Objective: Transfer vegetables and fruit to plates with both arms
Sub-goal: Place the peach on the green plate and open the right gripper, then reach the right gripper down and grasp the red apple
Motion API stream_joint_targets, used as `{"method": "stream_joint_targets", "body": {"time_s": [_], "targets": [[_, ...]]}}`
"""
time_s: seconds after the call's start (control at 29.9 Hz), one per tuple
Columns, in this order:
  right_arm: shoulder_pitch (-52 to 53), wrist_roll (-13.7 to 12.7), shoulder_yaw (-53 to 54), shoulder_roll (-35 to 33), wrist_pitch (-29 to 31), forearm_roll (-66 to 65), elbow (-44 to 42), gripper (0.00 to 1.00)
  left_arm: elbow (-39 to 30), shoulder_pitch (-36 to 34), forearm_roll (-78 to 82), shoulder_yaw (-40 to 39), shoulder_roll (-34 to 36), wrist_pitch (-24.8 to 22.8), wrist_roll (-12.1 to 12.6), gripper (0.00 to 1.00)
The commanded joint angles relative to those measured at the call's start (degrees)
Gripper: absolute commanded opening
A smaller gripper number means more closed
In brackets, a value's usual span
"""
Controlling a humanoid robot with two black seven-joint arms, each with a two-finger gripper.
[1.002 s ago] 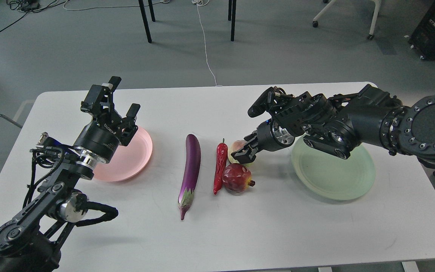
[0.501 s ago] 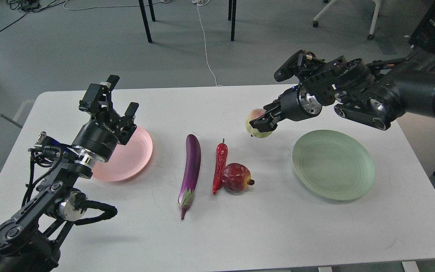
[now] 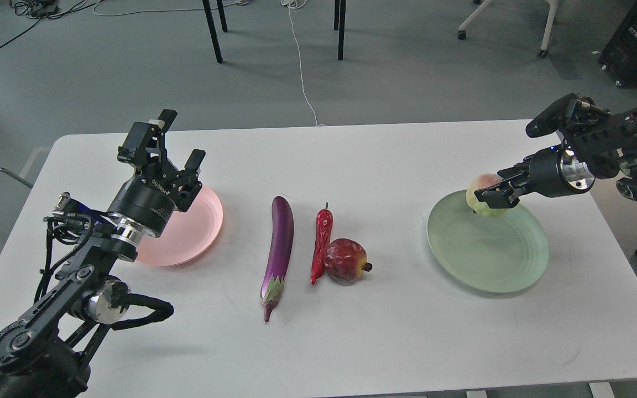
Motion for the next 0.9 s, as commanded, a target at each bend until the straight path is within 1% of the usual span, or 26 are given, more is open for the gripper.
{"method": "stream_joint_targets", "body": {"time_s": [0.0,0.07,0.1,0.17,0.2,0.23,0.43,0.57,0.67,0.77,0.87], "targets": [[-3.04,0.00,0.06,0.46,-0.93,-0.01,-2.47,0.50,0.01,-0.04,0.00,0.01,0.14,0.00,0.02,1.00],[-4.37,0.00,0.06,0.81,-1.55,0.08,-3.61,0.55,0.01,-0.04,0.00,0.01,0.06,-0.09,0.02,1.00],[-4.63,0.00,0.15,1.25,-1.90,0.08,-4.05,0.61,0.01,-0.04,0.00,0.01,0.06,-0.09,0.02,1.00],[-4.72,0.00,0.15,1.52,-2.25,0.16,-4.06,0.76,0.01,-0.04,0.00,0.01,0.06,-0.09,0.02,1.00],[-4.72,0.00,0.15,1.60,-2.34,0.16,-4.06,0.87,0.01,-0.04,0.00,0.01,0.06,-0.09,0.02,1.00],[-4.72,0.00,0.24,1.61,-2.34,0.16,-4.06,0.96,0.01,-0.04,0.00,0.01,0.06,-0.09,0.02,1.00],[-1.66,0.00,0.33,1.26,-2.25,0.25,-1.69,0.97,0.01,-0.04,0.00,0.01,0.06,-0.09,0.02,1.00],[6.59,0.00,0.68,1.17,-1.73,1.04,5.85,0.97,0.01,-0.04,0.00,0.01,0.06,-0.09,0.02,1.00],[13.10,0.00,0.85,2.30,-0.59,5.50,12.80,0.97,0.01,-0.04,0.00,0.09,0.06,-0.09,0.02,1.00],[16.45,0.00,-0.02,6.51,0.21,9.65,17.64,0.97,0.01,0.05,0.00,0.09,0.14,-0.09,0.02,1.00],[17.16,0.00,-2.13,11.96,0.12,10.18,18.01,0.97,0.01,0.14,0.00,0.01,0.14,0.00,0.02,1.00]]}}
